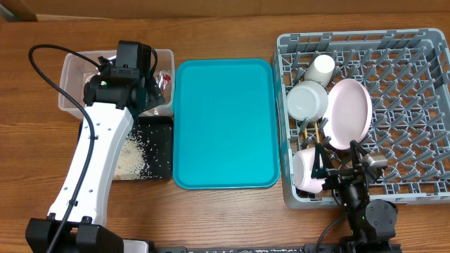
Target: Sort waste into correct bins and load items into the dishwasher
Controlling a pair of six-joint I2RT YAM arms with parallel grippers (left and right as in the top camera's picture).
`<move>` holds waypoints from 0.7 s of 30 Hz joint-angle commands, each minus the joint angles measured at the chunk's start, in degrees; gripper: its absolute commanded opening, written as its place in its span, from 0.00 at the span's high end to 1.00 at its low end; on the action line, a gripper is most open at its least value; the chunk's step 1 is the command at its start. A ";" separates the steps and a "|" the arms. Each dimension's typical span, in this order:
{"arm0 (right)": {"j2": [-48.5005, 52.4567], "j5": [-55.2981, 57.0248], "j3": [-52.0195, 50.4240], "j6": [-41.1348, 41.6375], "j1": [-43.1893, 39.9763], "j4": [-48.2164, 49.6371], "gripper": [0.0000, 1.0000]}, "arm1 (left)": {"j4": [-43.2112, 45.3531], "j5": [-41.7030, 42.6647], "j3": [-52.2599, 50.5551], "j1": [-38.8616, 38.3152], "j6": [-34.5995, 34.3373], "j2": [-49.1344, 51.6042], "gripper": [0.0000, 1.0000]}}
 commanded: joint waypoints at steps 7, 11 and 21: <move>-0.61 -1.14 -0.61 -10.78 -0.07 0.55 0.00 | 0.02 -0.28 0.70 -0.28 0.74 -0.24 0.00; -0.61 -1.09 -0.61 -15.15 -0.07 0.55 0.00 | 0.02 -0.28 0.70 -0.28 0.74 -0.24 0.00; -0.59 -1.07 -0.61 -15.30 -0.09 0.55 0.00 | 0.02 -0.28 0.70 -0.28 0.74 -0.24 0.00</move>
